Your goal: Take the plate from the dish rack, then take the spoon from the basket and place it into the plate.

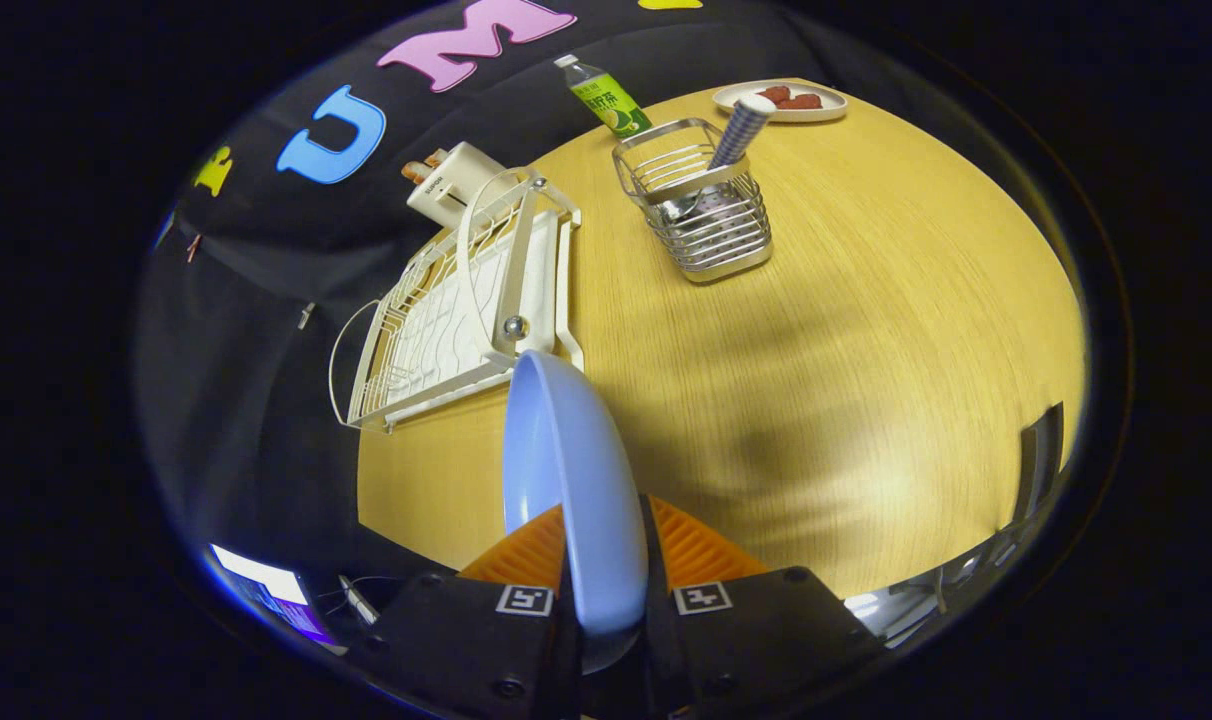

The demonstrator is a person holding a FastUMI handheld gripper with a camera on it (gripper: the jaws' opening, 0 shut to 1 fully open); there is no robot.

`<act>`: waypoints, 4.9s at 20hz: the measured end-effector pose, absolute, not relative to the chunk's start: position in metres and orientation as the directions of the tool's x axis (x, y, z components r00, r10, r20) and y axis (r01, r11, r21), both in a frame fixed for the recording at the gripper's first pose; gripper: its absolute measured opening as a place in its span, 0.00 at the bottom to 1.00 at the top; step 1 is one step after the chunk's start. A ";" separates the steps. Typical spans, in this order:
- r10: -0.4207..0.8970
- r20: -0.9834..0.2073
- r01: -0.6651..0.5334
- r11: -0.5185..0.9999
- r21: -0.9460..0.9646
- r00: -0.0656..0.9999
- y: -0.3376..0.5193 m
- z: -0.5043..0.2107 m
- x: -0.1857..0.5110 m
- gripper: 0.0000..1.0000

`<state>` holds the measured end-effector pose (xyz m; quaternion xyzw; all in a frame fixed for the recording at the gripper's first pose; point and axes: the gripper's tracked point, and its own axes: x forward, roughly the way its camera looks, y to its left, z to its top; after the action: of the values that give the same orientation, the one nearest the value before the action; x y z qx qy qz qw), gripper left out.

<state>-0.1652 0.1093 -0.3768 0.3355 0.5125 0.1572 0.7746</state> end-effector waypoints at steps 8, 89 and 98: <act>0.438 -0.793 0.072 0.856 0.512 0.423 0.060 -0.415 -0.149 0.58; 0.521 -0.714 -0.281 0.854 0.439 0.468 0.068 -0.376 -0.183 0.28; 0.528 -0.713 -0.292 0.849 0.441 0.461 0.068 -0.377 -0.181 0.99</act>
<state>-0.1811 0.0677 -0.3771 0.1290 0.4592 0.2427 0.8448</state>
